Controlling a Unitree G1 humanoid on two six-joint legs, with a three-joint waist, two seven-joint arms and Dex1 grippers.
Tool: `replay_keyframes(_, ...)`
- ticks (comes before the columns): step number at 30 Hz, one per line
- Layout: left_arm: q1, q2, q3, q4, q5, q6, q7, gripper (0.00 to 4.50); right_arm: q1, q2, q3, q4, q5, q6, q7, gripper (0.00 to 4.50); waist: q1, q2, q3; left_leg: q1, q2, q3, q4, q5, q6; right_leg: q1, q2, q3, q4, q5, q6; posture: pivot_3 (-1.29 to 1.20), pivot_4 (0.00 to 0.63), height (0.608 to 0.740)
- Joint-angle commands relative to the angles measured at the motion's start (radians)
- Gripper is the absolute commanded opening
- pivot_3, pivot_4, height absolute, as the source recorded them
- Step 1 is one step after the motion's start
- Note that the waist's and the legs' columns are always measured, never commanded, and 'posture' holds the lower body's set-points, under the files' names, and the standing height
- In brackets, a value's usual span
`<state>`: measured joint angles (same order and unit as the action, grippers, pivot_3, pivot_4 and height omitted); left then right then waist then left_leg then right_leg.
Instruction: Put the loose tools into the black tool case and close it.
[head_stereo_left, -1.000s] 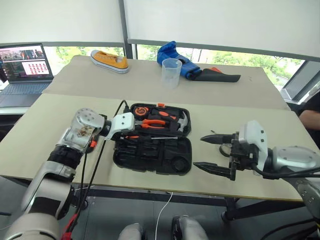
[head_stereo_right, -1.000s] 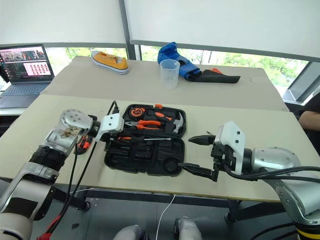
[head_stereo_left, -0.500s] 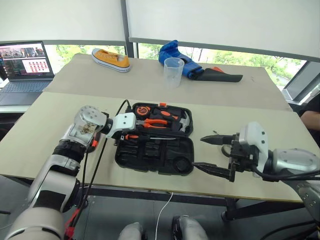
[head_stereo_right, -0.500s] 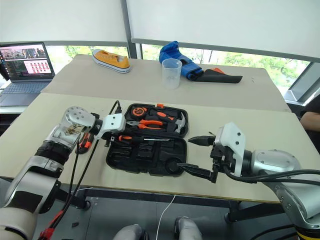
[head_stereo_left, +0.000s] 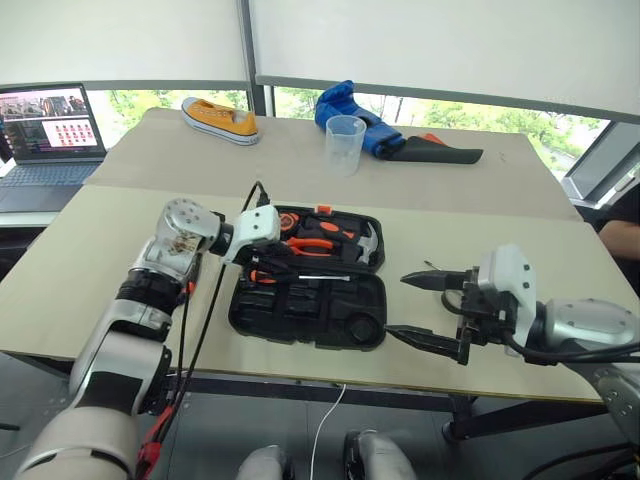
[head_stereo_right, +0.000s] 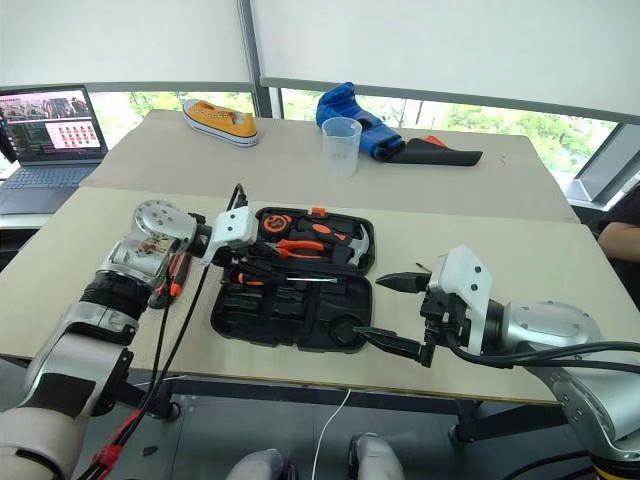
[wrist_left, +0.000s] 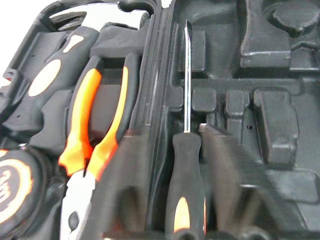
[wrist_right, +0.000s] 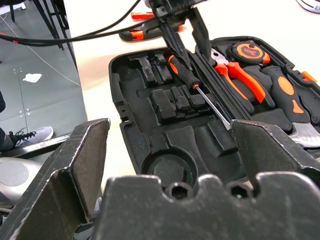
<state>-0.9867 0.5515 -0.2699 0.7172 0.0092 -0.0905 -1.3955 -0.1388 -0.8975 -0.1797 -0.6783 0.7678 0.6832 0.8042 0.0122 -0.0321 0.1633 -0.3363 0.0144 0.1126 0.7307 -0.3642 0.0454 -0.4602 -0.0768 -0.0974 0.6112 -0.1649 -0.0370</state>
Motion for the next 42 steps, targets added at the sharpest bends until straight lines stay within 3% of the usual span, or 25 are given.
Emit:
replay_keyframes(1, -0.015, -0.013, -0.016, 0.023, 0.034, -0.061, 0.014, 0.01, -0.001, 0.003, -0.030, -0.011, 0.001, -0.019, 0.000, 4.50, 0.000, 0.000, 0.000, 0.000, 0.000, 0.000, 0.000, 0.000, 0.000, 0.000, 0.000, 0.000, 0.000, 0.000, 0.000, 0.00, 0.150, 0.724)
replay_keyframes(8, -0.002, -0.042, -0.106, 0.100, 0.171, -0.179, 0.098, 0.01, 0.016, 0.008, -0.037, -0.013, -0.002, -0.018, -0.009, 4.50, 0.006, 0.000, 0.000, 0.001, -0.001, 0.000, 0.000, 0.000, 0.000, 0.001, -0.001, 0.000, 0.000, 0.000, 0.000, 0.00, 0.150, 0.724)
replay_keyframes(12, -0.008, -0.057, -0.095, 0.134, 0.162, -0.193, 0.100, 0.01, 0.047, 0.012, -0.055, -0.014, -0.012, -0.023, -0.021, 4.50, 0.010, 0.001, -0.001, 0.002, -0.001, 0.000, 0.001, 0.000, 0.001, 0.003, -0.001, 0.001, 0.000, 0.001, 0.001, 0.00, 0.150, 0.724)
replay_keyframes(15, -0.043, -0.074, -0.014, 0.139, 0.070, -0.121, 0.090, 0.01, 0.108, 0.011, -0.103, -0.003, -0.048, -0.030, -0.044, 4.50, 0.014, 0.001, -0.001, 0.002, 0.000, -0.001, 0.003, 0.000, 0.002, 0.003, -0.001, 0.001, 0.000, 0.001, 0.001, 0.00, 0.150, 0.724)
replay_keyframes(18, -0.056, -0.056, 0.093, 0.063, -0.076, 0.025, 0.001, 0.70, 0.204, 0.003, -0.208, 0.024, -0.069, -0.012, -0.052, 4.50, 0.014, 0.000, -0.001, -0.001, 0.000, -0.001, 0.005, 0.000, 0.004, 0.002, -0.002, 0.001, 0.000, 0.001, 0.002, 0.00, 0.150, 0.724)
replay_keyframes(21, -0.035, -0.008, 0.172, -0.094, -0.216, 0.209, -0.094, 1.86, 0.287, -0.023, -0.313, 0.076, -0.097, 0.006, -0.038, 4.50, 0.008, 0.000, -0.001, -0.002, 0.000, -0.001, 0.005, 0.000, 0.004, 0.000, -0.001, 0.000, 0.001, 0.001, 0.002, 0.00, 0.150, 0.724)
replay_keyframes(26, 0.039, 0.103, 0.198, -0.396, -0.378, 0.524, -0.202, 3.83, 0.317, -0.102, -0.402, 0.237, -0.163, -0.023, 0.040, 4.50, -0.006, 0.002, -0.001, -0.001, 0.000, 0.000, 0.003, 0.000, 0.004, 0.002, 0.000, 0.001, 0.001, 0.001, 0.003, 0.00, 0.150, 0.724)
replay_keyframes(28, 0.064, 0.124, 0.196, -0.477, -0.410, 0.589, -0.200, 4.47, 0.291, -0.136, -0.376, 0.302, -0.194, -0.037, 0.062, 4.50, -0.007, 0.003, -0.001, 0.001, 0.000, 0.000, 0.003, 0.000, 0.004, 0.002, -0.001, 0.002, 0.000, -0.001, 0.006, 0.00, 0.150, 0.724)
replay_keyframes(37, 0.157, 0.129, 0.172, -0.732, -0.474, 0.686, -0.125, 4.47, -0.111, -0.203, 0.090, 0.727, -0.535, -0.178, 0.091, 4.50, -0.011, 0.006, 0.000, 0.003, 0.000, 0.002, 0.005, 0.001, 0.001, 0.002, 0.000, 0.009, 0.003, -0.004, 0.010, 0.00, 0.150, 0.724)
replay_keyframes(42, 0.179, 0.144, 0.171, -0.793, -0.497, 0.706, -0.097, 4.47, -0.262, -0.186, 0.247, 0.882, -0.650, -0.202, 0.148, 4.50, -0.014, 0.008, 0.001, 0.001, 0.000, 0.001, 0.004, 0.001, 0.001, 0.000, 0.000, 0.009, 0.002, 0.000, 0.002, 0.00, 0.150, 0.724)
